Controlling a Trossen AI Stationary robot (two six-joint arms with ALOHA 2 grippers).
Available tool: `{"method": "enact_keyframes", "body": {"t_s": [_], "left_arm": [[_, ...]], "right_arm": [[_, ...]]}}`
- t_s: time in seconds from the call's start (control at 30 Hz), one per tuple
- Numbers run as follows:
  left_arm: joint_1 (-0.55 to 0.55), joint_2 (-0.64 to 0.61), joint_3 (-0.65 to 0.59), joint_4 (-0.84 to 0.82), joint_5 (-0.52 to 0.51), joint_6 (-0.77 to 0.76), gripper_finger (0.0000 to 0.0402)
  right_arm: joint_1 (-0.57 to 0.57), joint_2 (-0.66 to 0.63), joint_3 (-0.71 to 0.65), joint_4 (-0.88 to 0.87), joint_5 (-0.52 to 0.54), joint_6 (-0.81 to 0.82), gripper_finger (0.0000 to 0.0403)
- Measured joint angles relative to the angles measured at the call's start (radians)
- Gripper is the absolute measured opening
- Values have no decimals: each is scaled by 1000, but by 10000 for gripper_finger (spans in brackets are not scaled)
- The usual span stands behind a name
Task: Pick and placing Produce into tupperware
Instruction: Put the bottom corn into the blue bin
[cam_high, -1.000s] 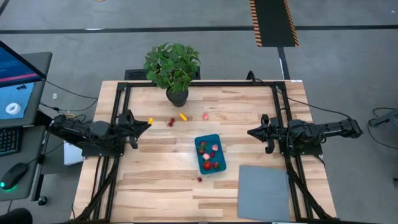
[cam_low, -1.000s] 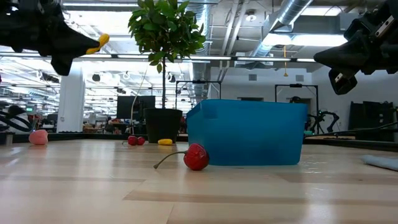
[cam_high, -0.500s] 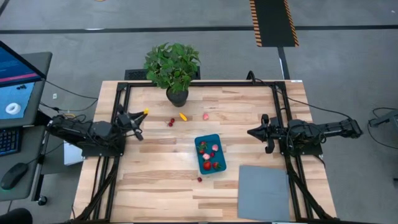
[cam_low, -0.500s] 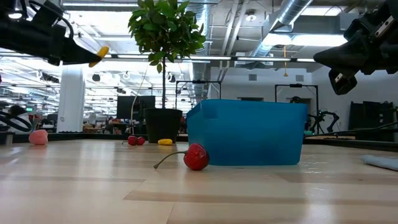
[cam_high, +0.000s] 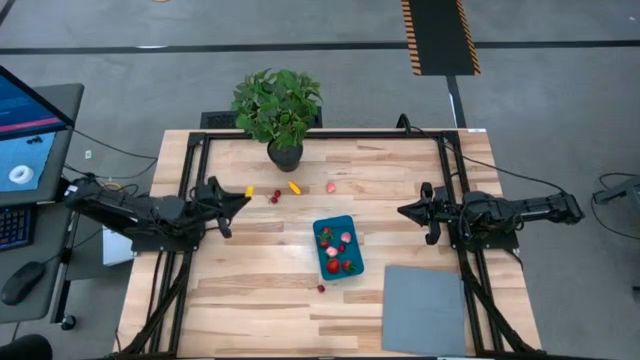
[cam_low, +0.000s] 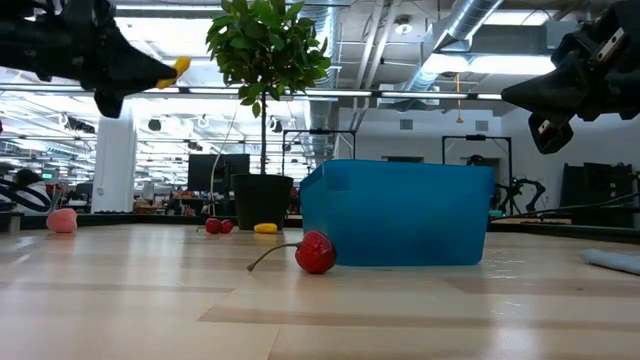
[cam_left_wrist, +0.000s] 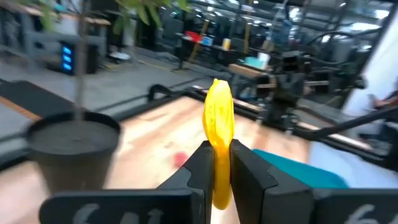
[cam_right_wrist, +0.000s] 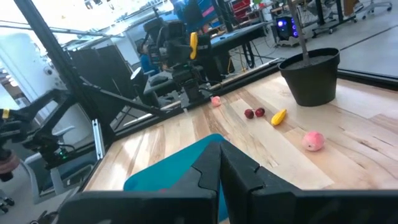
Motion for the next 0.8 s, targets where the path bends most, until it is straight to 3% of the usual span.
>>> {"method": "enact_keyframes", "body": {"t_s": [0.53,0.8], "left_arm": [[0,528,0,618,105,-64,29],[-9,775,121,645,194,-92,29]], "right_arm": [[0,0,0,1,0,19,31],[0,0,0,1,0,23,31]]}}
